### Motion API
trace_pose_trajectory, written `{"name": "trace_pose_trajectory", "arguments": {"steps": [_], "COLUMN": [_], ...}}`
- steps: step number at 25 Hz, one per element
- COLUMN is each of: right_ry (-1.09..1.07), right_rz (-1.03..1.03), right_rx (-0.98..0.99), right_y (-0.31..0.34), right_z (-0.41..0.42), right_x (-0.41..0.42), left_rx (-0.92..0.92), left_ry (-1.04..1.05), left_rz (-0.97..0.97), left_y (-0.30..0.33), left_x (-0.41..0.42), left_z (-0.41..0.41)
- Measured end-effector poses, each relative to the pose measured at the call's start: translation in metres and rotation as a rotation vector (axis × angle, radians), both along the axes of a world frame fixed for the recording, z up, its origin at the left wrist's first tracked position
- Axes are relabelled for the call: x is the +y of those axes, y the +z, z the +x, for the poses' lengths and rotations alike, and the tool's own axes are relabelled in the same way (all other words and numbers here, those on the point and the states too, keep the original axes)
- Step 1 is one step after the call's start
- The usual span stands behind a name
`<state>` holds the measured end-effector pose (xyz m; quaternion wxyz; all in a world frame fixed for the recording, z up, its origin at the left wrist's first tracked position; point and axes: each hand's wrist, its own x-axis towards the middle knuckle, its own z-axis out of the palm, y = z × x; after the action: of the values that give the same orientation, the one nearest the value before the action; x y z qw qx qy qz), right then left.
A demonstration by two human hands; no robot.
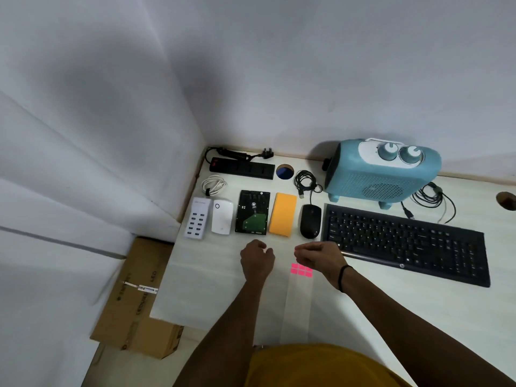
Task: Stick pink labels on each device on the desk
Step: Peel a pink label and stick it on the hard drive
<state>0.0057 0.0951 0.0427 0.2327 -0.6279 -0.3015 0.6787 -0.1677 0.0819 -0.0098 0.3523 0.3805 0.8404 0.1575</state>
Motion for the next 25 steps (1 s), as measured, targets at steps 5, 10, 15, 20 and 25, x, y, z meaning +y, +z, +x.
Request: {"name": "trace_pose_trajectory", "arguments": {"steps": [5,10,15,20,25], "right_ry": [-0.114,-0.142,-0.057,-0.016,-0.035], "right_rz": [-0.008,-0.037,-0.026,-0.035,-0.013], "right_rx": [0.02,0.07,0.052,0.04,0.04], "right_y": [-0.002,0.001,-0.001,-0.001,0.008], "right_z": [-0.012,-0.019,-0.027,-0.031,-0.027], "right_x": [0.022,0.049,0.068,0.064,0.061], "left_rx": [0.133,0.217,0.269,0.317,0.261], "left_ry": [-0.103,-0.145,-0.147,-0.161,-0.144], "left_rz": [0.136,-0.012,-0.168,-0.181,-0.078], "left_y": [0.005,-0.016,-0.037,-0.034,0.005], "left_x": [0.084,0.137,0.152,0.161,0.171], "left_z": [-0.012,-0.013,-0.019,-0.018,-0.014]}}
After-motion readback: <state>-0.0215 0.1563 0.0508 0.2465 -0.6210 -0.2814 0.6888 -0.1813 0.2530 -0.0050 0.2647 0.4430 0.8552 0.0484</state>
